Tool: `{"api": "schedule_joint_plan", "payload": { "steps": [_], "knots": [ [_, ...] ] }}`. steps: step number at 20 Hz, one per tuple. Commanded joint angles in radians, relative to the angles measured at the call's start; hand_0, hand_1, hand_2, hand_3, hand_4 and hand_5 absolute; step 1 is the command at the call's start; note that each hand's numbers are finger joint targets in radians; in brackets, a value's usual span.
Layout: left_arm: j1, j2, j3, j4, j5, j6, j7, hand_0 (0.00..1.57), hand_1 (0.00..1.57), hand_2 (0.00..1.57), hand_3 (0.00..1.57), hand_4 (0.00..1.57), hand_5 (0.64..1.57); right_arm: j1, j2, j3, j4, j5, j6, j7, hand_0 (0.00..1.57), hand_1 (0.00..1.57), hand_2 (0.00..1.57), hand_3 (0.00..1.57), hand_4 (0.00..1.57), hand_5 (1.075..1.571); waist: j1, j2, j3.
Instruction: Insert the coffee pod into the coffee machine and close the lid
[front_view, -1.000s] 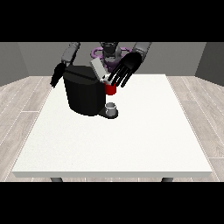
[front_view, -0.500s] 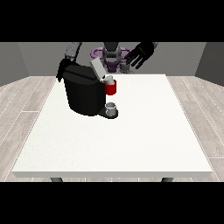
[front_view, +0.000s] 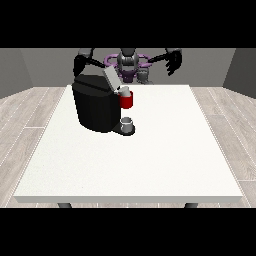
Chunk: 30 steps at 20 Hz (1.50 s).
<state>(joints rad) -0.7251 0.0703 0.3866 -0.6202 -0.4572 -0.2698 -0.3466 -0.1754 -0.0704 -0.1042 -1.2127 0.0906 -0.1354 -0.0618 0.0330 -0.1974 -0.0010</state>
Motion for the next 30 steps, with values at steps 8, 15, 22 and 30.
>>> {"api": "schedule_joint_plan", "payload": {
  "steps": [8,15,22,30],
  "knots": [
    [0.195,-0.047,-0.006,-0.087,0.083,-0.034,0.052,0.00,0.00,0.00,0.00,0.40,1.571,-0.081,-0.069,0.059,-0.127,-0.007,0.127,0.101,0.00,0.00,0.00,0.00,0.25,1.571,0.077,-0.094,0.0010],
    [0.284,-0.070,-0.123,-0.219,0.174,-0.024,0.072,0.00,0.00,0.00,0.00,0.38,1.571,-0.211,-0.148,-0.065,-0.034,-0.087,0.159,0.171,0.00,0.00,0.00,0.00,0.00,1.571,0.148,-0.042,0.0012],
    [0.282,-0.070,-0.170,-0.386,0.231,-0.038,0.133,0.00,0.00,0.00,0.00,0.38,1.571,-0.300,-0.150,-0.143,0.068,-0.172,0.164,0.183,0.00,0.00,0.00,0.00,0.09,1.571,0.190,0.055,0.0014],
    [0.419,-0.070,-0.277,-0.581,0.307,-0.024,0.209,0.00,0.00,0.00,0.00,0.26,1.571,-0.352,-0.159,-0.117,0.172,-0.152,0.171,0.163,0.00,0.00,0.00,0.00,0.00,1.571,0.208,0.100,0.0014]
  ]
}}
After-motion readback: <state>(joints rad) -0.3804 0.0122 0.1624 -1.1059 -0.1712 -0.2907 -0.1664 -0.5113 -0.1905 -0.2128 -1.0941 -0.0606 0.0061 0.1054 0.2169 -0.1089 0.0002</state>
